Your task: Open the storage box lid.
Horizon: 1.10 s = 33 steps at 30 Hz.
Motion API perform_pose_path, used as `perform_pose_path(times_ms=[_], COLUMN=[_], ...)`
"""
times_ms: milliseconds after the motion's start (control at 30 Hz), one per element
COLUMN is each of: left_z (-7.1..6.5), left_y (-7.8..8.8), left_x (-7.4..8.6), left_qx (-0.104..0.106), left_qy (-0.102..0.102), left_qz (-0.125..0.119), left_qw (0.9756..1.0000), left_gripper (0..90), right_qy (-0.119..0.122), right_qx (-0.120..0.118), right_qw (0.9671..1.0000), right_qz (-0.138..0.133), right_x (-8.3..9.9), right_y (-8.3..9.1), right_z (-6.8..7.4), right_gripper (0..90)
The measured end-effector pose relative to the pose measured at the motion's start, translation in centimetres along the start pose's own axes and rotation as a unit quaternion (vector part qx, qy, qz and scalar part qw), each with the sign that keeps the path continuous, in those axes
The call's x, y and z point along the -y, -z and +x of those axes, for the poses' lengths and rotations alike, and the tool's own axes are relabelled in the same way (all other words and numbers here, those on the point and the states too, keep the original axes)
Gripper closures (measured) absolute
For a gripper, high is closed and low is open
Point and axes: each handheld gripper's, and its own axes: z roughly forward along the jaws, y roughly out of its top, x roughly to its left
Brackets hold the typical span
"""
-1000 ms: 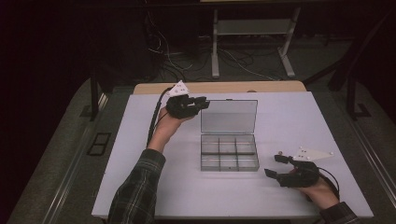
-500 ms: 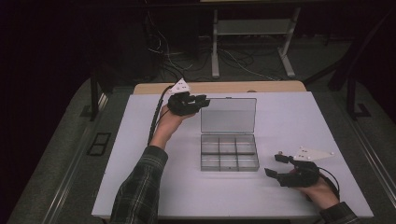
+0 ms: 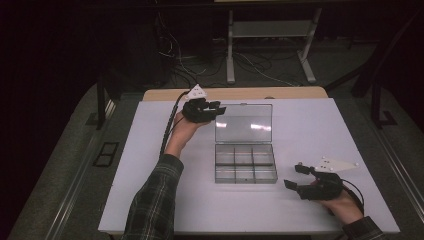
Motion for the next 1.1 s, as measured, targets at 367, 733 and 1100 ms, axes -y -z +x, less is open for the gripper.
perform_pose_path(times_ms=[367,733,1100], left_z=[0.4,0.7,1.0], left_y=[-0.9,-1.7,-2.9], left_x=[0.5,1.2,2.1], left_qx=[-0.007,-0.008,-0.007], left_qy=[0.003,0.011,0.020], left_qz=[0.010,0.014,0.027], left_qw=[0.9999,0.9998,0.9994], left_gripper=[55.2,50.4,41.3], right_qy=[0.000,-0.001,0.000], right_qx=[0.000,-0.001,-0.002], right_qw=[1.0000,1.0000,1.0000], right_qz=[0.001,0.001,0.000], right_x=[0.0,0.0,0.0], right_y=[0.0,0.0,0.0], right_z=[0.0,0.0,-0.1], right_gripper=[27.0,27.0,27.0])
